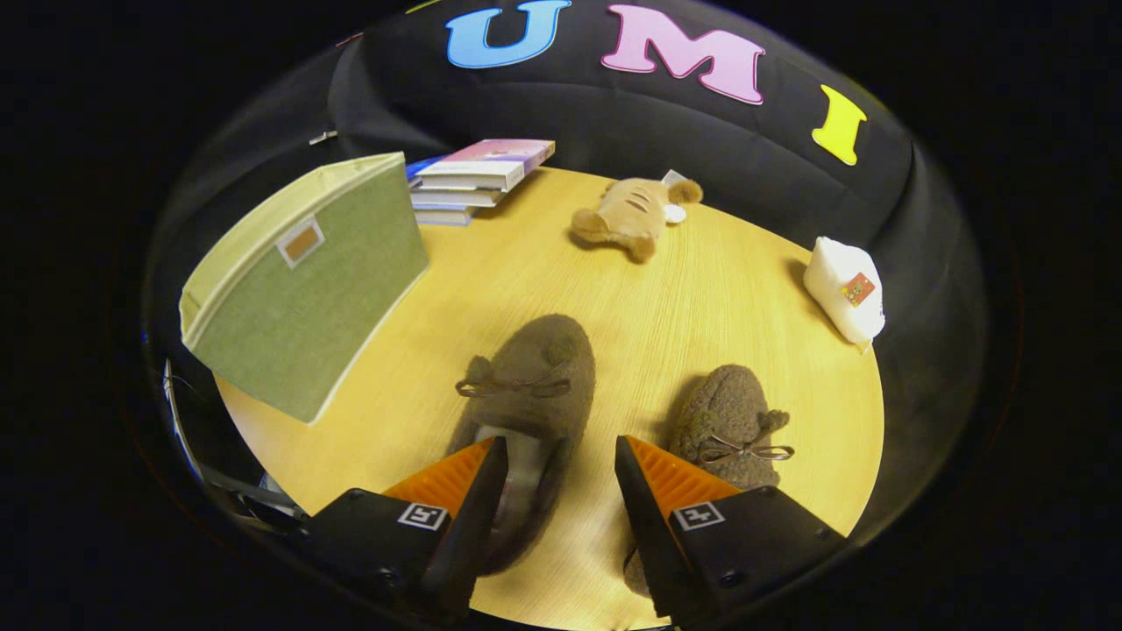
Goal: Open the storage box then place both shoes into the box .Put the left shoe in first, then the right shoe, with the right side of both shoes facing outward in a uniform manner.
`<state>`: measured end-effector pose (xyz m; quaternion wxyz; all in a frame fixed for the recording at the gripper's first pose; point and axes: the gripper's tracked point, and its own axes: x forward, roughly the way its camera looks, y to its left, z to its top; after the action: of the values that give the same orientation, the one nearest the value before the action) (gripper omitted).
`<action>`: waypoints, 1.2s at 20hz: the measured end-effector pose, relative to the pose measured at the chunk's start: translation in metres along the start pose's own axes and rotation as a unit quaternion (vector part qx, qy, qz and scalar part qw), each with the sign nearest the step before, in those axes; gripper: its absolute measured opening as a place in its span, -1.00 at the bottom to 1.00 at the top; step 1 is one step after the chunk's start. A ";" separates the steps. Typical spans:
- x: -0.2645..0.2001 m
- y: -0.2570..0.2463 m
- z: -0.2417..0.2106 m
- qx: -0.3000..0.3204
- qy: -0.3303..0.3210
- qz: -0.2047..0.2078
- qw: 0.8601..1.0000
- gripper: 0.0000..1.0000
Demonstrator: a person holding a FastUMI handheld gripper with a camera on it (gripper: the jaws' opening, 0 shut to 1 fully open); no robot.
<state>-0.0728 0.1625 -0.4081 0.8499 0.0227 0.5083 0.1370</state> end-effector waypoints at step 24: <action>-0.055 0.015 0.113 0.169 -0.064 -0.038 0.983 -0.90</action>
<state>-0.0019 0.1747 -0.3036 0.8691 0.1556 0.4693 0.0152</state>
